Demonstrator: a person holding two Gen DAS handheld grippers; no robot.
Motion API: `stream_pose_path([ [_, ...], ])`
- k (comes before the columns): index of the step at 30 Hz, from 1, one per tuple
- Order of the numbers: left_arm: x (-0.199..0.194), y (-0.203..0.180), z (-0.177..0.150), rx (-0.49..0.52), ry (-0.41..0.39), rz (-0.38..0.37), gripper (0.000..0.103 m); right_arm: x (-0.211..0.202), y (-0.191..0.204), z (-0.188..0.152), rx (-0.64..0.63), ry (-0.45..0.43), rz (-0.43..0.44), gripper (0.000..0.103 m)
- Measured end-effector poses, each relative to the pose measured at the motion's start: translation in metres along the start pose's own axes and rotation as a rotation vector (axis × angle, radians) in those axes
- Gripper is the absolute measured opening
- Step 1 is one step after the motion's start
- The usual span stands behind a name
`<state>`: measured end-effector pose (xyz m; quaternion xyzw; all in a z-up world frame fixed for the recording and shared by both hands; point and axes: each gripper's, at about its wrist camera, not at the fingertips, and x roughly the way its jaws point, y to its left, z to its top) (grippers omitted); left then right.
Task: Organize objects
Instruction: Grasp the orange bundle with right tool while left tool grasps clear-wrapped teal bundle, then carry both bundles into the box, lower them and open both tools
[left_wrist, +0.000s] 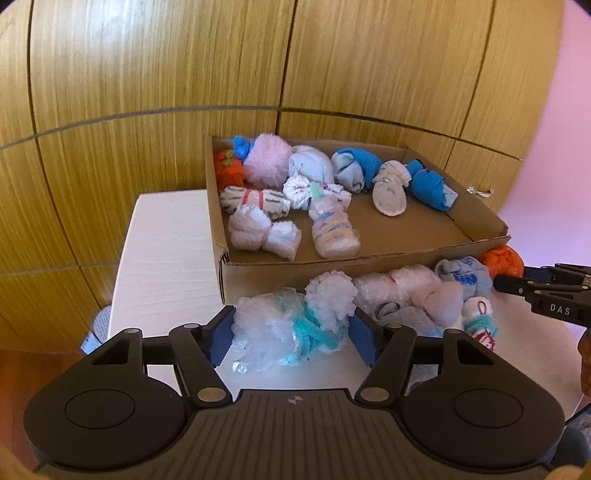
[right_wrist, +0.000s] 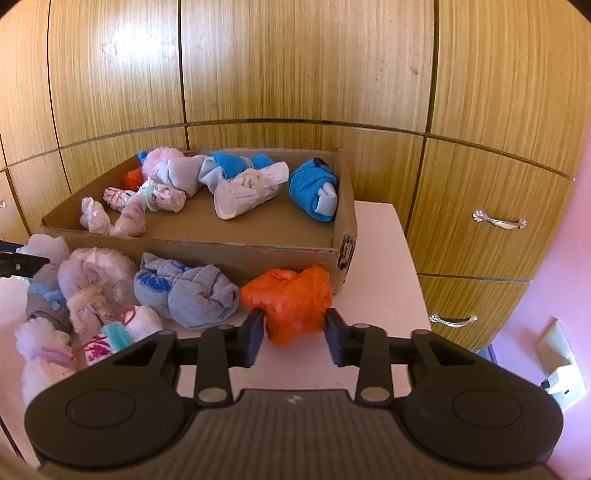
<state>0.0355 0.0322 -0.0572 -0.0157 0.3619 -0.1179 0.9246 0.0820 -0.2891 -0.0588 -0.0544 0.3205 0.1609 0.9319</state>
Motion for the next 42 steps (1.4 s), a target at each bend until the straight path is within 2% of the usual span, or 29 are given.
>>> stream_pose_path([
  [9, 0.002, 0.002, -0.004, 0.009, 0.009, 0.032, 0.07, 0.003, 0.0, -0.002, -0.001, 0.021, 0.006, 0.033],
  [11, 0.003, 0.001, -0.005, 0.019, 0.007, 0.039, 0.071, 0.006, 0.001, -0.002, -0.004, 0.02, 0.008, 0.046],
  [15, 0.005, 0.001, -0.006, 0.026, 0.01, 0.045, 0.072, 0.014, 0.0, 0.0, -0.007, 0.02, 0.005, 0.045],
  [19, 0.006, 0.002, -0.005, 0.036, 0.009, 0.036, 0.07, 0.013, -0.001, -0.001, -0.004, 0.009, 0.016, 0.038],
  [26, -0.009, -0.002, -0.002, 0.085, -0.024, 0.041, 0.065, -0.014, -0.004, -0.002, 0.004, -0.035, 0.029, 0.037],
  [34, -0.03, -0.02, 0.035, 0.166, -0.084, 0.007, 0.065, -0.046, -0.011, 0.041, 0.002, -0.086, 0.078, 0.037],
  [38, -0.021, -0.038, 0.061, 0.226, -0.071, -0.022, 0.065, -0.047, -0.014, 0.07, 0.009, -0.083, 0.131, 0.037],
  [42, 0.003, -0.057, 0.079, 0.277, -0.03, -0.055, 0.065, -0.029, -0.016, 0.094, -0.01, -0.055, 0.167, 0.037],
])
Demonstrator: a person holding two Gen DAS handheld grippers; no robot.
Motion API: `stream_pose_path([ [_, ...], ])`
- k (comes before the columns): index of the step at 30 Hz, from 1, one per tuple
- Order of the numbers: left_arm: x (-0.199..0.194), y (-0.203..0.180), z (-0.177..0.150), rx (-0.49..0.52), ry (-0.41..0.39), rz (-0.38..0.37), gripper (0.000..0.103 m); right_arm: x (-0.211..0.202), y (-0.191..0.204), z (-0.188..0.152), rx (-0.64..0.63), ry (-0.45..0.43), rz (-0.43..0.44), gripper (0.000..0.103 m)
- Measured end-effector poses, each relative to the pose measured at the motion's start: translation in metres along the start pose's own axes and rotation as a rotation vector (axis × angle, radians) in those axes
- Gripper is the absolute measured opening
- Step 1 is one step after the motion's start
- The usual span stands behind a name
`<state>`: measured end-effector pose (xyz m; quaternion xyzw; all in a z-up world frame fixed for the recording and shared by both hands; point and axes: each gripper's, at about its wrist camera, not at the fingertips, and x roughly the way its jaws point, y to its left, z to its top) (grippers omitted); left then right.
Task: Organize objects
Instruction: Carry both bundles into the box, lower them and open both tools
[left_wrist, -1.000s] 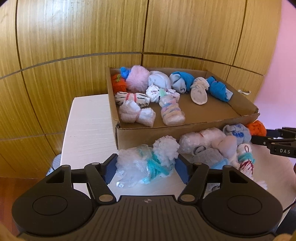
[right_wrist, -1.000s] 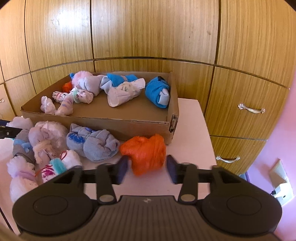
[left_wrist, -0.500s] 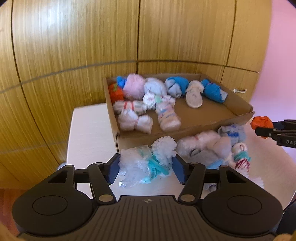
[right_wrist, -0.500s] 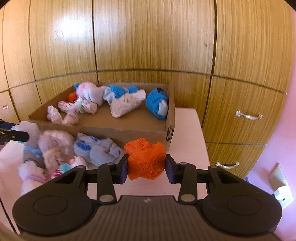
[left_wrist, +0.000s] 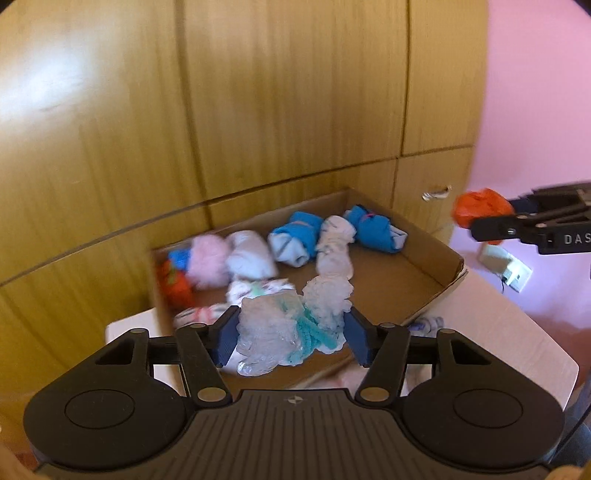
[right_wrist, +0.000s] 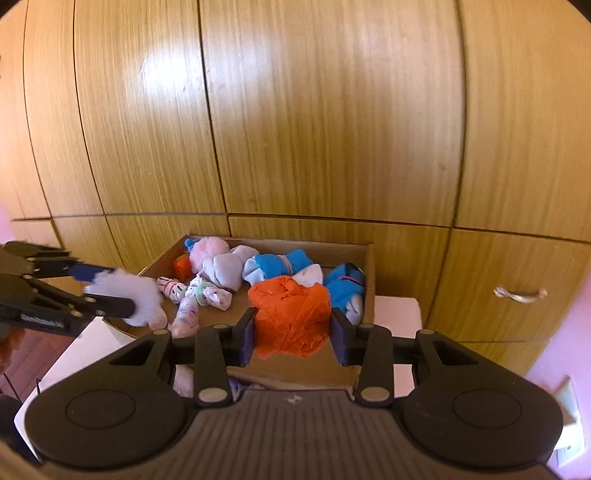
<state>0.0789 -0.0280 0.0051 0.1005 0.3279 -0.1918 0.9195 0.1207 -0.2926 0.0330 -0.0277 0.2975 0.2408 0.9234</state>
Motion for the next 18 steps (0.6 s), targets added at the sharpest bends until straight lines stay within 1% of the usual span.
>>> stream_pose_path([
  [4, 0.039, -0.009, 0.015, -0.003, 0.075, -0.065, 0.065, 0.03, -0.005, 0.005, -0.027, 0.073, 0.021, 0.037],
  [7, 0.065, -0.016, 0.021, 0.004, 0.12, -0.093, 0.065, 0.056, -0.007, 0.006, -0.054, 0.132, 0.032, 0.037],
  [12, 0.109, -0.021, 0.024, 0.056, 0.194, -0.087, 0.065, 0.098, -0.016, 0.005, -0.071, 0.226, 0.049, 0.037],
  [15, 0.125, -0.019, 0.028, 0.067, 0.196, -0.082, 0.066, 0.118, -0.02, 0.004, -0.08, 0.268, 0.053, 0.037],
  [18, 0.132, -0.013, 0.033, 0.044, 0.18, -0.088, 0.066, 0.135, -0.021, 0.004, -0.083, 0.292, 0.055, 0.037],
])
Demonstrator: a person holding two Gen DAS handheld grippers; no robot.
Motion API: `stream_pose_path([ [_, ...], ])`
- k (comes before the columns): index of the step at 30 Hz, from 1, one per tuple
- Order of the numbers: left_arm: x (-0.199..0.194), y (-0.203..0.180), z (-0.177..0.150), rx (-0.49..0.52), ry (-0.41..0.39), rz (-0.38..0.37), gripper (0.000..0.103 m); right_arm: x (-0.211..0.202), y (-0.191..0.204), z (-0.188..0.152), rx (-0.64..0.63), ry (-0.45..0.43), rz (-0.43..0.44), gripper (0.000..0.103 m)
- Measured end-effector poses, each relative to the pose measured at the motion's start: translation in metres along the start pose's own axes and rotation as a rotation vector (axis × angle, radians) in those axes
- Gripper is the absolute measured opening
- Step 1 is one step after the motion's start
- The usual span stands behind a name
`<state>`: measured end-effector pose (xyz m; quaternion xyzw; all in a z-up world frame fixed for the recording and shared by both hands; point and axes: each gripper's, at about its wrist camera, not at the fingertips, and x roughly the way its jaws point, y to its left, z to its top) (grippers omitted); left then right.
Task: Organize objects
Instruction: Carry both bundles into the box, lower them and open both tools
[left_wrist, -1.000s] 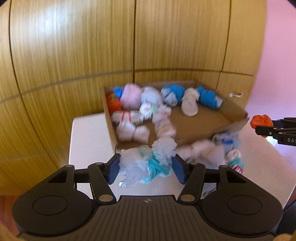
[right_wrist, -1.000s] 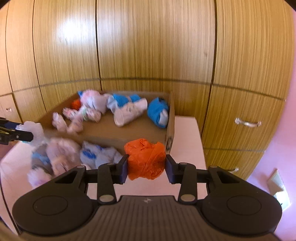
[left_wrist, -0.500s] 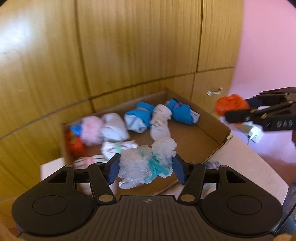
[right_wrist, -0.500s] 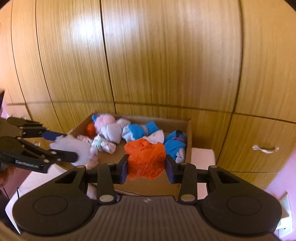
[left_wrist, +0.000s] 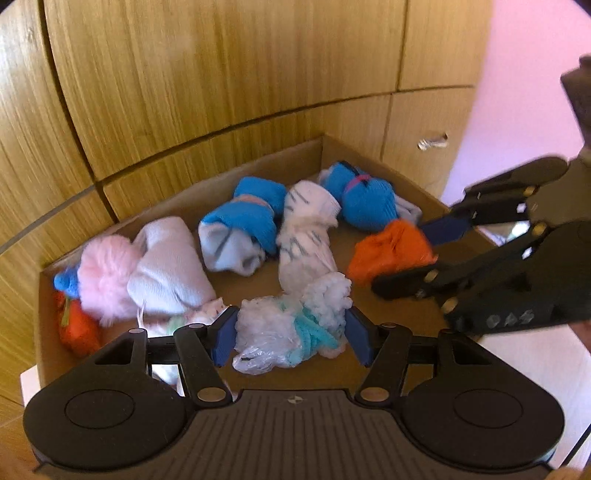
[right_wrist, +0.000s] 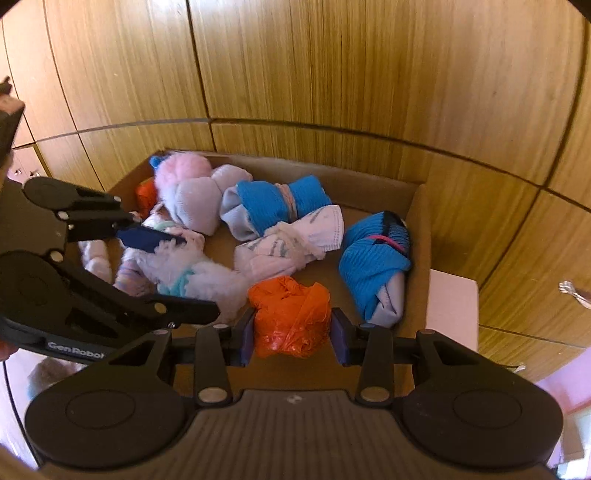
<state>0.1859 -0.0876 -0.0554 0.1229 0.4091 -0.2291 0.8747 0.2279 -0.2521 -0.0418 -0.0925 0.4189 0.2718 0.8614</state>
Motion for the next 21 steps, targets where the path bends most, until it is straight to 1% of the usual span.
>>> stream_pose_path([
  [4, 0.005, 0.004, 0.004, -0.023, -0.022, 0.006, 0.067, 0.014, -0.004, 0.006, -0.008, 0.004, -0.012, 0.037],
  [7, 0.006, 0.004, 0.003, -0.034, -0.031, 0.011, 0.07, 0.02, -0.005, 0.009, -0.013, 0.018, -0.01, 0.039],
  [11, 0.008, 0.001, 0.0, -0.019, -0.016, 0.026, 0.074, 0.023, -0.003, 0.005, -0.032, 0.027, -0.023, 0.04],
  [15, 0.01, -0.002, -0.001, -0.011, 0.01, 0.035, 0.076, 0.023, -0.004, 0.003, -0.016, 0.025, -0.025, 0.043],
  [18, 0.007, -0.004, -0.001, -0.011, 0.019, 0.036, 0.077, 0.019, -0.003, 0.002, -0.011, 0.018, -0.021, 0.046],
  [21, 0.002, -0.006, -0.002, 0.0, 0.017, 0.035, 0.082, 0.013, 0.001, 0.001, -0.017, 0.006, -0.021, 0.052],
])
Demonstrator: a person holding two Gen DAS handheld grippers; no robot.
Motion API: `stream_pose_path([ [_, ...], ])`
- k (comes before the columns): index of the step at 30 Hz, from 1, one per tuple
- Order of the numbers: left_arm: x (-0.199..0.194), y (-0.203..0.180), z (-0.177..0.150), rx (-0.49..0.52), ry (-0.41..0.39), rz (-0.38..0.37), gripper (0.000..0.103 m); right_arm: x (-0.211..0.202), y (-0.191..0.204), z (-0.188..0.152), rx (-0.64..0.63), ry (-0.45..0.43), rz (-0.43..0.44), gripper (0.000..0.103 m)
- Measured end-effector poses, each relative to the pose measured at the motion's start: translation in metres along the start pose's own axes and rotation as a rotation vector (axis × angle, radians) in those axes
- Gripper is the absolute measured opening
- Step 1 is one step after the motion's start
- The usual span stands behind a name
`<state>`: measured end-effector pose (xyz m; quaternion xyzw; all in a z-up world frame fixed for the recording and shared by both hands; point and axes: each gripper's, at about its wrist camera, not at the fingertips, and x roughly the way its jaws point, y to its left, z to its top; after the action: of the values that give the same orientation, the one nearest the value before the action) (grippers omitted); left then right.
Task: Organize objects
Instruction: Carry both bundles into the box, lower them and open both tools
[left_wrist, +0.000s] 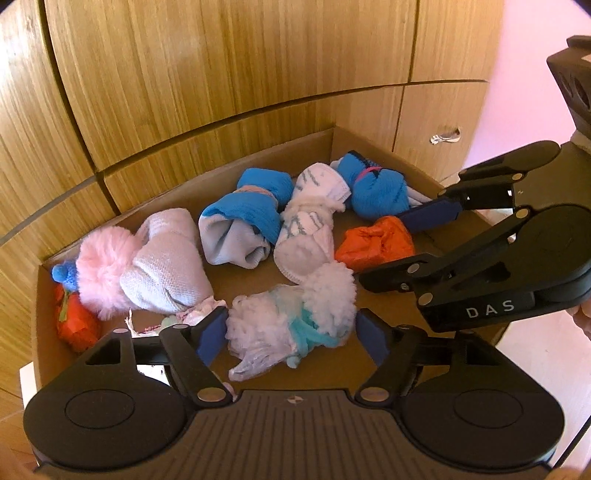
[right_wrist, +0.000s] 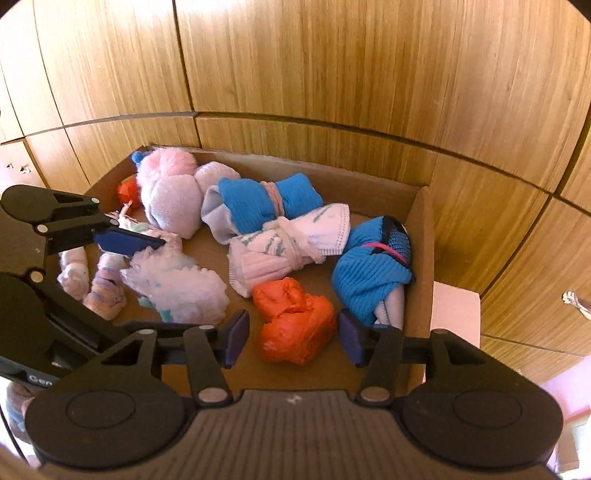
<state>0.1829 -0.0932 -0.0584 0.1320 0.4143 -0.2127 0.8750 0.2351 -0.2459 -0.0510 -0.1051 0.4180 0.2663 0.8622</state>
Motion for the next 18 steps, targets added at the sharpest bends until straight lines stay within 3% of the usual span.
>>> stream_pose_path([
  [9, -0.013, -0.003, 0.0, -0.019, 0.001, 0.023, 0.089, -0.012, 0.004, 0.0, 0.007, -0.026, -0.008, 0.058],
  [18, -0.038, -0.001, 0.001, -0.059, -0.025, 0.043, 0.097, -0.038, 0.011, 0.001, 0.033, -0.056, -0.04, 0.073],
])
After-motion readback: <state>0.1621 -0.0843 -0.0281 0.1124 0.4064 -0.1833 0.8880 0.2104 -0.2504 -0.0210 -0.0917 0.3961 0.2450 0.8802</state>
